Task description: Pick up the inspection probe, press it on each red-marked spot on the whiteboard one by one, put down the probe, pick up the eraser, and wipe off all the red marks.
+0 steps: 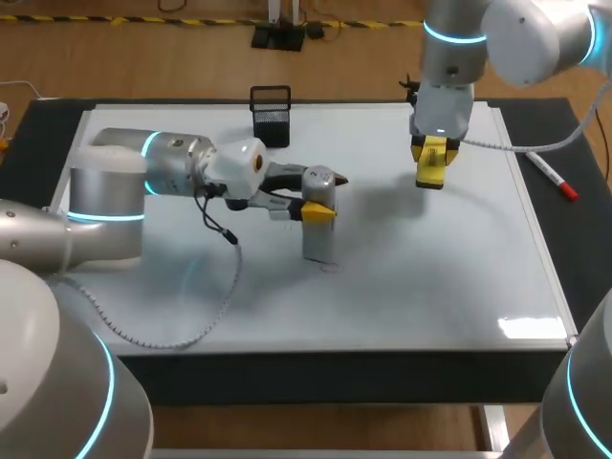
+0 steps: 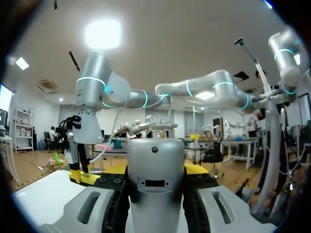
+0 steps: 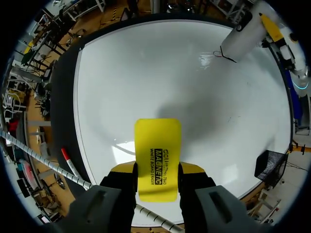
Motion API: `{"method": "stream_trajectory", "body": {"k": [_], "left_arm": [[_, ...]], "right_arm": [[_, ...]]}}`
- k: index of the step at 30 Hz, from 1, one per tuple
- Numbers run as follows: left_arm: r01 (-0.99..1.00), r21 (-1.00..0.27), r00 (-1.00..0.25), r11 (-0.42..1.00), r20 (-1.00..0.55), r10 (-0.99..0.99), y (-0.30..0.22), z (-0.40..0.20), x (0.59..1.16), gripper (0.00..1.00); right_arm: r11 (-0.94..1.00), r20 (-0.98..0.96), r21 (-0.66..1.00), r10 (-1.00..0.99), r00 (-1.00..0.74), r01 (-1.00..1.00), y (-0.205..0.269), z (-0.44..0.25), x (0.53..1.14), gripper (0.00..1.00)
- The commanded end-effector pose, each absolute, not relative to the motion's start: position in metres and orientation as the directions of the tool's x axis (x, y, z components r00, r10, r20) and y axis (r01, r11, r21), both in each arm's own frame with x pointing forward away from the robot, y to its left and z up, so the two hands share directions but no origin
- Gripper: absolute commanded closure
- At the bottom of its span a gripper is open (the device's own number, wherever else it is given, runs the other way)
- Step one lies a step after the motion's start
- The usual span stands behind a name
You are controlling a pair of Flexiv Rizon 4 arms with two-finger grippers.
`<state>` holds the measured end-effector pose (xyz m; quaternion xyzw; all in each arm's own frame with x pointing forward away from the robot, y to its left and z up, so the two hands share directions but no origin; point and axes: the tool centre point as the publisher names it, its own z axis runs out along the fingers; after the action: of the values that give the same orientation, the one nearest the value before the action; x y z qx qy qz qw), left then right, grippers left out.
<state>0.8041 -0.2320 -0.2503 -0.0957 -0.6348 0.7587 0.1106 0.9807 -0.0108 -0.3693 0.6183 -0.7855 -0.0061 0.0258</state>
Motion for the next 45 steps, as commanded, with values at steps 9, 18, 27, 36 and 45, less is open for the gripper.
{"method": "stream_trajectory", "body": {"k": [9,18,27,36,45], "left_arm": [[-0.018,-0.990,-0.992,-0.140,0.001,0.126,-0.148,-0.228,0.832,1.00],[-0.014,-0.989,-1.000,-0.150,0.011,0.019,-0.082,-0.226,0.864,1.00],[-0.008,-0.990,-0.998,-0.140,0.016,-0.061,-0.030,-0.231,0.895,1.00],[0.006,-0.985,-0.996,-0.175,0.010,-0.091,-0.010,-0.237,0.915,1.00],[0.020,-0.984,-0.995,-0.178,-0.001,-0.105,-0.007,-0.233,0.920,1.00]], "right_arm": [[0.233,0.036,0.040,-0.972,-0.232,-0.972,-0.011,-0.369,0.981,1.00],[0.233,0.036,0.040,-0.972,-0.232,-0.972,-0.011,-0.369,0.981,1.00],[0.233,0.036,0.040,-0.972,-0.232,-0.972,-0.011,-0.369,0.981,1.00],[0.233,0.036,0.040,-0.972,-0.232,-0.972,-0.011,-0.369,0.981,1.00],[0.233,0.036,0.040,-0.972,-0.232,-0.972,-0.011,-0.369,0.981,1.00]]}}
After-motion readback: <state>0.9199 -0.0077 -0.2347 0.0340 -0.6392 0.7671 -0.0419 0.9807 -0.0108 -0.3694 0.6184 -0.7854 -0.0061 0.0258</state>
